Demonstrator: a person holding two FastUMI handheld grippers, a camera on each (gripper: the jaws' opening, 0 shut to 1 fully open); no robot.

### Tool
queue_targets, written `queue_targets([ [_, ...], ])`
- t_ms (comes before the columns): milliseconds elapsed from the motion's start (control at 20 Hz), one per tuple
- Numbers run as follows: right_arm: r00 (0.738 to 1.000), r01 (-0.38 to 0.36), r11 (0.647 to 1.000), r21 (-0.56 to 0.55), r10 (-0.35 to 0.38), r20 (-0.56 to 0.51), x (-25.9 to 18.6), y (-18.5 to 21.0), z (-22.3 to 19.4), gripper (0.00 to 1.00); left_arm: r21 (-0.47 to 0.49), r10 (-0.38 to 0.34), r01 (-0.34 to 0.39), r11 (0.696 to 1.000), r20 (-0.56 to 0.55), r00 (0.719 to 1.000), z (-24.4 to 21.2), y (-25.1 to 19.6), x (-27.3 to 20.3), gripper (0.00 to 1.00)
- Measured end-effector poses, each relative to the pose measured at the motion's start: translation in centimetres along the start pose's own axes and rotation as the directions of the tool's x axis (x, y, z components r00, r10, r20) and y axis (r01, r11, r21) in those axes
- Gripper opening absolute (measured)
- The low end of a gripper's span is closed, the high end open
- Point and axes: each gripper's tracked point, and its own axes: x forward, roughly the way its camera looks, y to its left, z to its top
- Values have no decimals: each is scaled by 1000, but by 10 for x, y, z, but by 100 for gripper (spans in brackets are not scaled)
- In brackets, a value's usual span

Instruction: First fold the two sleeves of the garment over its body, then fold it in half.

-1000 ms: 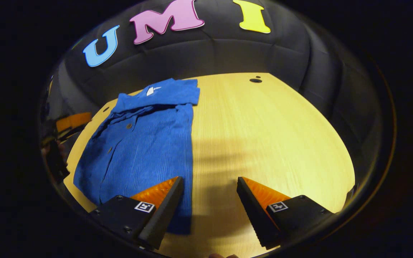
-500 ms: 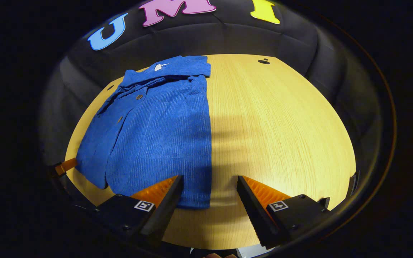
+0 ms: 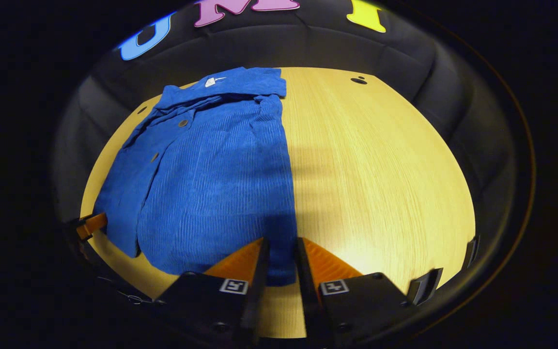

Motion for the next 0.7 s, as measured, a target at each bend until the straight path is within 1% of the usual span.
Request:
queue_targets([
  [50,1000,1,1000,21,0,-8,1,4,-2,22,-26,-1,1,1000,3,1000,3,-1,3,37],
  [100,1000,-12,1000,29,12,17,2,7,2,8,-42,-4,4,999,7,1000,4,-4,2,19],
  [150,998,-65,997,31,64,13,3,17,2,7,-39,-13,13,999,7,1000,4,-10,5,13],
  [200,991,-133,990,44,133,12,3,32,2,5,-38,-27,28,999,8,1000,3,-16,4,10],
  [250,983,-181,981,69,181,1,4,41,2,5,-30,-68,68,997,13,998,3,-25,2,4],
  [300,978,-206,975,88,208,-7,5,45,2,5,-29,-74,75,997,13,997,1,-29,1,4],
  [350,977,-211,973,93,213,-9,6,46,4,5,-29,-91,91,995,18,996,1,-33,2,0],
  [400,978,-209,974,90,210,-5,6,46,6,5,-35,-113,113,993,12,994,1,-37,1,0],
  [500,982,-189,980,60,189,2,4,44,10,5,-56,-133,134,989,30,991,9,-41,-4,0],
  [550,983,-183,982,48,182,26,1,43,19,5,-62,-146,150,987,57,988,19,-44,-9,0],
  [700,975,-203,978,45,198,98,-12,49,59,5,-72,-190,203,977,151,970,67,-51,-30,0],
])
